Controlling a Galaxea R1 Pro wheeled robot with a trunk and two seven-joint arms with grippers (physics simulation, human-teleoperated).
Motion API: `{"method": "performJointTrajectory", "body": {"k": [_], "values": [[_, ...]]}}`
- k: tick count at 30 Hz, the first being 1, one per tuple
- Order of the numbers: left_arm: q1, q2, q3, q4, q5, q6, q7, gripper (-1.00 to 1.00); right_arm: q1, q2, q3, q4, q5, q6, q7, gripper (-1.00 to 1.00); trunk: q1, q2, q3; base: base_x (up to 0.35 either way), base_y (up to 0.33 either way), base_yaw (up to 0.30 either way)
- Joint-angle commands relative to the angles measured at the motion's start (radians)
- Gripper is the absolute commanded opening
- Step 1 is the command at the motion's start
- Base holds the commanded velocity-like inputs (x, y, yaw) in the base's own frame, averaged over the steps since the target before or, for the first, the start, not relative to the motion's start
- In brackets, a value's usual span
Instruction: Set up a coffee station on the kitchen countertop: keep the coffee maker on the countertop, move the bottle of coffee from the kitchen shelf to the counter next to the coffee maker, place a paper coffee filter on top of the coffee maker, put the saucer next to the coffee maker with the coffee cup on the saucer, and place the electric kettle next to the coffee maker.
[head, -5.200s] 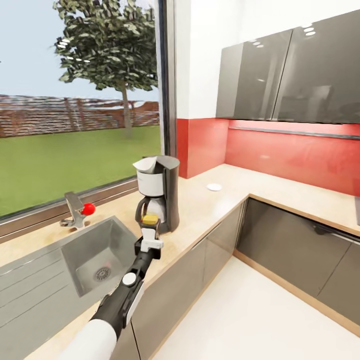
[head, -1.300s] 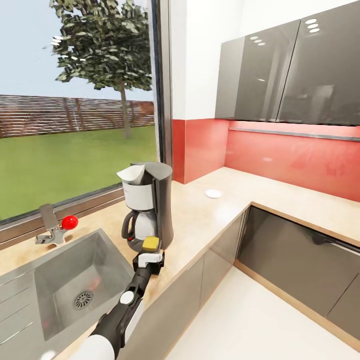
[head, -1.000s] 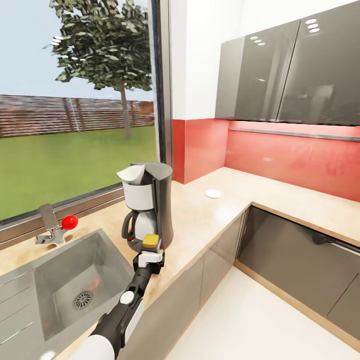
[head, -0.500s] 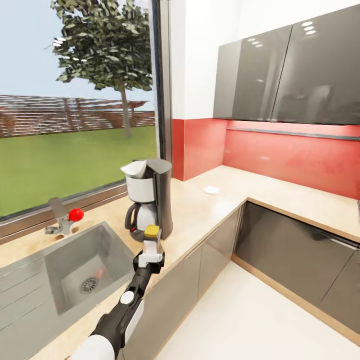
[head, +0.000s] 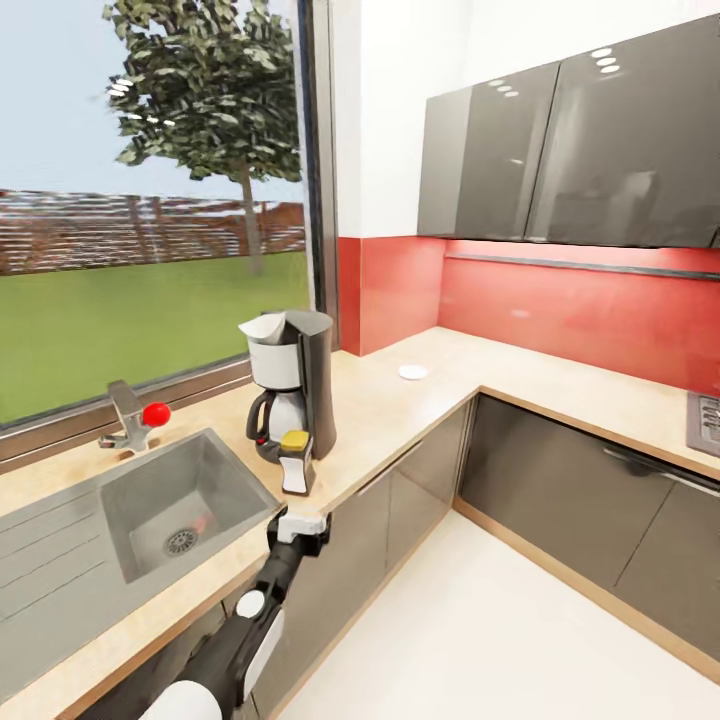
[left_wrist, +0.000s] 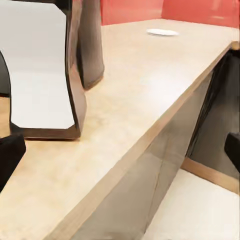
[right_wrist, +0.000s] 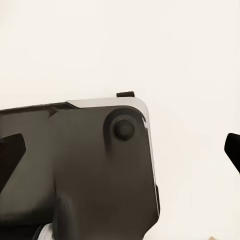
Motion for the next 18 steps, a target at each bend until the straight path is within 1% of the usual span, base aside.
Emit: {"method": "performJointTrajectory", "body": {"k": [1,2,4,7,10,11,13,15,16,17,18], "values": [[0.012,0.0,-0.011,-0.001,-0.019,-0.003,-0.025,1.0,0.0,0.001,-0.006,-0.001,-0.001,-0.002,0.0,1.0,0.001,-0.002,-0.002,-0.011,-0.002,0.0],[0.034,0.001,-0.033,-0.004,-0.035,-0.003,-0.063,1.0,0.0,0.0,-0.006,-0.001,-0.001,-0.002,0.0,1.0,0.001,-0.002,-0.002,-0.005,-0.001,0.0],[0.066,0.002,-0.056,-0.02,-0.046,-0.004,-0.105,1.0,0.0,0.0,-0.005,-0.001,-0.001,-0.002,0.0,1.0,0.001,-0.002,-0.002,-0.003,0.0,0.0],[0.125,0.002,-0.084,-0.069,-0.051,-0.004,-0.152,1.0,0.0,0.0,-0.005,-0.001,-0.001,-0.003,0.0,1.0,0.001,-0.002,-0.002,0.0,0.0,0.0],[0.181,0.002,-0.118,-0.133,-0.051,-0.003,-0.209,1.0,0.0,0.0,-0.005,-0.001,-0.001,-0.003,0.0,1.0,0.001,-0.002,-0.002,0.0,0.0,0.0],[0.19,0.002,-0.122,-0.143,-0.051,-0.003,-0.22,1.0,0.0,0.0,-0.005,-0.001,-0.001,-0.003,0.0,1.0,0.001,-0.002,-0.002,0.0,0.0,0.0],[0.224,0.002,-0.131,-0.167,-0.051,-0.002,-0.264,1.0,0.0,0.0,-0.005,-0.001,-0.001,-0.003,0.0,1.0,0.001,-0.002,-0.002,0.0,0.0,0.0],[0.256,0.002,-0.135,-0.175,-0.05,0.0,-0.295,1.0,0.0,0.001,-0.005,-0.001,-0.001,-0.004,0.0,1.0,0.001,-0.002,-0.002,0.0,0.0,0.0],[0.273,0.002,-0.136,-0.176,-0.051,0.001,-0.303,1.0,0.0,0.001,-0.005,-0.002,-0.001,-0.004,-0.001,1.0,0.001,-0.002,-0.002,0.0,0.0,0.0],[0.306,0.002,-0.136,-0.177,-0.053,0.002,-0.31,1.0,0.0,0.001,-0.005,-0.002,-0.001,-0.004,0.0,1.0,0.001,-0.002,-0.002,0.0,0.0,0.0],[0.323,0.003,-0.136,-0.177,-0.055,0.004,-0.31,1.0,0.0,0.001,-0.005,-0.003,-0.001,-0.004,0.0,1.0,0.001,-0.002,-0.002,0.0,0.0,0.0]]}}
